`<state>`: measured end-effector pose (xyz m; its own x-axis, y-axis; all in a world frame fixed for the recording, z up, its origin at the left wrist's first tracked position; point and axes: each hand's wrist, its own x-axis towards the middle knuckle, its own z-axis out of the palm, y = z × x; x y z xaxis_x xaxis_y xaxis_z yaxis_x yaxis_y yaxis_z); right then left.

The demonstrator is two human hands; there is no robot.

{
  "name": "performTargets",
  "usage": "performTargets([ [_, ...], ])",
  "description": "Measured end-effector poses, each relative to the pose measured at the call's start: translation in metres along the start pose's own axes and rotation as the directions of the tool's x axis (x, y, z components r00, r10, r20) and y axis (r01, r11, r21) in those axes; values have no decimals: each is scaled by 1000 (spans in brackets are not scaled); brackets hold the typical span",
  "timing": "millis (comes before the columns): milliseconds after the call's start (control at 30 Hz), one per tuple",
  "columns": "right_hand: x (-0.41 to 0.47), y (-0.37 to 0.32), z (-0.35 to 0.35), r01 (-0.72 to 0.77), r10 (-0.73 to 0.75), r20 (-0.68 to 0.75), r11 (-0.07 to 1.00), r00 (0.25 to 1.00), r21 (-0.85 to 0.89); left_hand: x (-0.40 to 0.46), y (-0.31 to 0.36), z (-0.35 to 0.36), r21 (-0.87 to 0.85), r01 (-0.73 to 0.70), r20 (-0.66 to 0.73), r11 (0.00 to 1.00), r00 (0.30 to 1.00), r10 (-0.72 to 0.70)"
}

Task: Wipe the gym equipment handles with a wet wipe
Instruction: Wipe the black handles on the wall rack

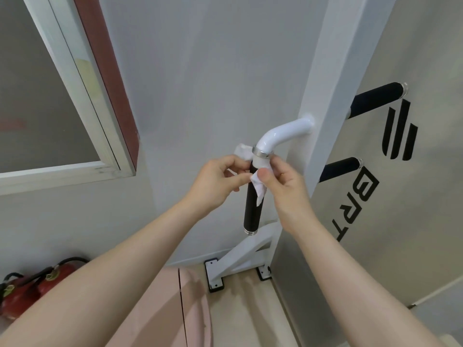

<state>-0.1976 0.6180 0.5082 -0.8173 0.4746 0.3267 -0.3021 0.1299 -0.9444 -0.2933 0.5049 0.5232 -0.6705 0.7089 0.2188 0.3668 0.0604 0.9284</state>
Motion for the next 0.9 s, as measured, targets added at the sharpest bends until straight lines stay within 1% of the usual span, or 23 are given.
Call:
performTargets([
  [67,-9,21,4,-71,72,11,994,997,-80,2,-1,-2,-11,-9,4,1000,1000,9],
  [133,-18,41,3,-183,193,42,968,980,-173,4,-2,-3,19,-19,0,1000,1000,19],
  [167,-17,43,2,-210,224,50,957,973,-198,5,-2,-4,37,-22,2,999,1000,22],
  [200,-12,41,0,-202,215,44,958,976,-202,6,-2,-4,48,-26,7,998,1000,26],
  [233,-5,34,0,-164,172,28,970,985,-181,7,-2,-4,55,-30,14,998,999,30],
  [333,11,19,1,-48,45,-37,997,998,-59,8,-2,-4,55,-38,29,998,999,37],
  [367,8,24,2,-56,53,-42,996,998,-76,8,-2,-4,66,-42,29,997,999,40],
  [400,1,35,1,-90,86,-38,986,996,-142,8,-2,-4,81,-43,25,996,999,42],
  [467,-17,59,-1,-201,214,2,921,977,-332,8,-2,-5,98,-40,12,994,999,39],
  [500,-22,66,-3,-238,272,23,878,962,-415,9,-2,-5,103,-38,10,994,999,37],
  [533,-23,68,-5,-246,294,35,853,955,-461,9,-2,-5,105,-37,12,994,999,35],
  [567,-19,65,-7,-232,280,38,859,959,-456,9,-3,-4,103,-35,13,994,999,34],
  [600,-13,58,-7,-197,228,31,894,973,-403,9,-3,-3,93,-33,10,995,999,32],
  [667,0,39,-4,-95,93,-18,976,996,-196,9,-4,-3,61,-26,9,998,1000,26],
  [700,3,36,-2,-49,45,-39,993,998,-109,10,-4,-4,50,-23,16,998,1000,22],
  [733,1,38,-1,-40,37,-36,995,999,-91,10,-3,-4,41,-18,31,999,999,16],
  [767,-4,49,0,-72,67,-37,986,997,-149,10,-2,-5,36,-11,50,999,999,10],
  [800,-12,62,1,-134,129,-35,961,991,-242,11,-1,-6,38,-6,65,999,998,4],
  [867,-25,80,-1,-259,290,4,862,957,-436,12,0,-8,57,-5,79,998,997,1],
  [900,-25,81,-2,-274,319,12,832,948,-483,12,-1,-8,64,-8,78,998,997,3],
])
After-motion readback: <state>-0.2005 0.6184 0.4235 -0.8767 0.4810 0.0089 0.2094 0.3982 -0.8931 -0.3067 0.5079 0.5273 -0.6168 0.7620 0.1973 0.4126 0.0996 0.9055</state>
